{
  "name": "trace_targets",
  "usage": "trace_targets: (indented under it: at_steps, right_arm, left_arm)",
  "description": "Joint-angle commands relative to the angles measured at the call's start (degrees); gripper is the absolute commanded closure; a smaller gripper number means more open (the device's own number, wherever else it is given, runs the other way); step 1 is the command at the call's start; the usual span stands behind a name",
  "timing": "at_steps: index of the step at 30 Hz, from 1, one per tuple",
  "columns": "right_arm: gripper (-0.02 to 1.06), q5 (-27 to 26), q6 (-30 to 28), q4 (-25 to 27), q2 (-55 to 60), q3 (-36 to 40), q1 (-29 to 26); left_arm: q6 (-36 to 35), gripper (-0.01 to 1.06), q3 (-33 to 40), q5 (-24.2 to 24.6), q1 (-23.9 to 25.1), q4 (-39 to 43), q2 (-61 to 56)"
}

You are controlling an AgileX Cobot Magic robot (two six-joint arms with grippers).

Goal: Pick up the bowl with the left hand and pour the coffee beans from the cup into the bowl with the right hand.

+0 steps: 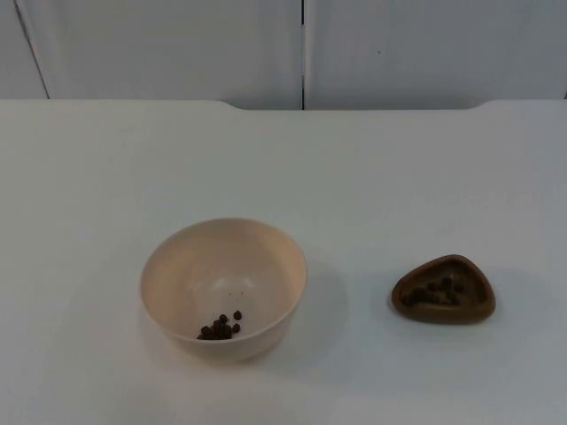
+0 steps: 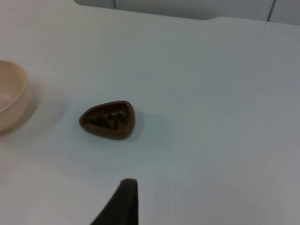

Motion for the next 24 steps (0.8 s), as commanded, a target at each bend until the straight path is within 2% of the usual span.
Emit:
trace_targets:
  at_steps: [1,6,10,24]
  right_arm:
    - [-0.01,-0.8,0.0,0.2,-0.2,0.4,-2.0]
    - [-0.01,-0.8,0.0,0.2,-0.2,0.4,-8.6]
    - [-0.01,-0.8,0.0,0.2,-0.2,0.4,-10.5]
    - [-0.01,-0.8,0.0,0.2,-0.2,0.4,-10.6]
  left_arm:
    - [0.0,0.0,0.3,0.1,0.0,-0.7,-0.3]
    - [0.0,0.0,0.3,0.1,0.0,-0.7,-0.3]
    - [0.0,0.0,0.3,0.1,0.0,-0.7,-0.3]
    - [0.0,0.0,0.3,0.1,0.1,-0.7,-0.3]
